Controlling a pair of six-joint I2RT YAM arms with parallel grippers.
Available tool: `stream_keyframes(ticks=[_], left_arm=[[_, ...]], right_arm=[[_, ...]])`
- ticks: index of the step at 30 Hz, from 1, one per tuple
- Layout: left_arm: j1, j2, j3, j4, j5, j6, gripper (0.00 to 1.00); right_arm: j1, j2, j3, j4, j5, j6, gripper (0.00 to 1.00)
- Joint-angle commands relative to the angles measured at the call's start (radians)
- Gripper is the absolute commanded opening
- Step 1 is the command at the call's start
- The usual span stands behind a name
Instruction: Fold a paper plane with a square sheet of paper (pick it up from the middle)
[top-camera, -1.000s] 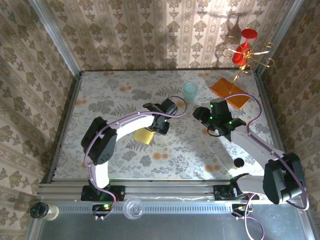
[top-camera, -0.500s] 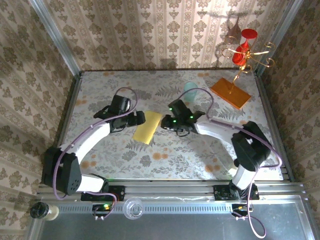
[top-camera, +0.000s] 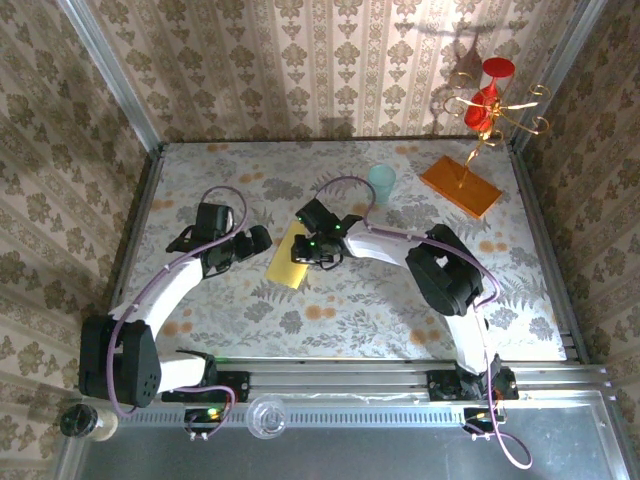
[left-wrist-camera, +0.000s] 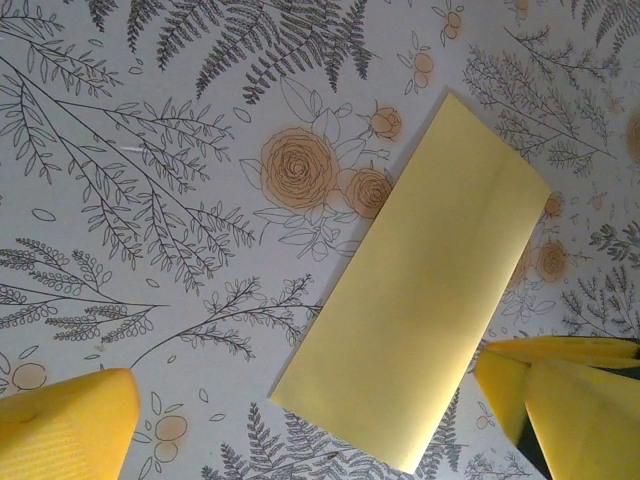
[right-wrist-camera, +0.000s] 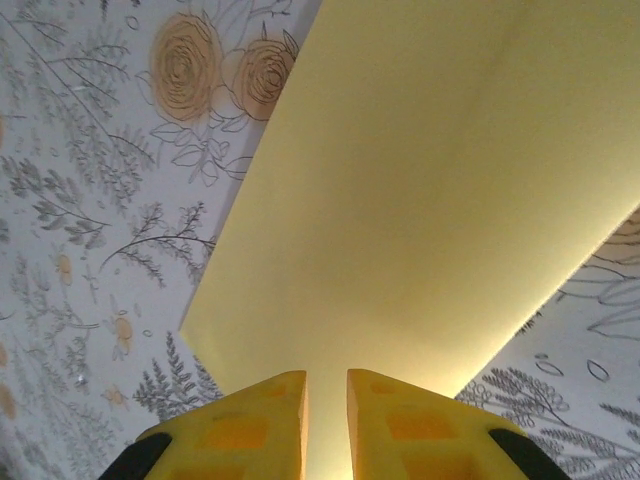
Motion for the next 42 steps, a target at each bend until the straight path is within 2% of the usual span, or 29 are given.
stream_keyframes(ticks=[1, 8, 12, 20, 25, 28, 32, 35, 38, 42], left_arm=[[0.005, 0.009, 0.004, 0.004, 0.018, -0.024, 1.0], [0.004, 0.047, 0.007, 0.031, 0.066, -0.026, 1.0], [0.0, 0.056, 0.006, 0.042, 0.078, -0.021, 1.0], [-0.018, 0.083, 0.011, 0.059, 0.101, -0.014, 1.0], [-0.05, 0.127, 0.026, 0.086, 0.121, -0.025, 1.0], [-0.074, 0.157, 0.033, 0.116, 0.148, -0.049, 1.0], [-0.113, 0.176, 0.024, 0.164, 0.18, -0.093, 1.0], [-0.147, 0.188, 0.027, 0.17, 0.183, -0.109, 1.0], [-0.176, 0.204, 0.032, 0.172, 0.193, -0.121, 0.99], [-0.188, 0.226, 0.036, 0.186, 0.208, -0.136, 0.96]], right_arm=[[0.007, 0.052, 0.051, -0.099, -0.022, -0.036, 0.2], [-0.001, 0.105, 0.088, -0.17, -0.019, -0.091, 0.22], [-0.016, 0.099, 0.053, -0.211, -0.012, -0.164, 0.23], [-0.074, -0.03, -0.119, -0.324, 0.022, -0.397, 0.24], [-0.101, -0.125, -0.185, -0.326, -0.016, -0.501, 0.24], [-0.104, -0.198, -0.21, -0.259, -0.025, -0.424, 0.26], [-0.136, -0.32, -0.308, -0.078, -0.014, -0.197, 0.34], [-0.156, -0.354, -0.377, 0.017, -0.002, -0.062, 0.39], [-0.161, -0.322, -0.388, 0.047, -0.026, -0.004, 0.37], [-0.165, -0.258, -0.374, 0.063, -0.07, 0.041, 0.29]])
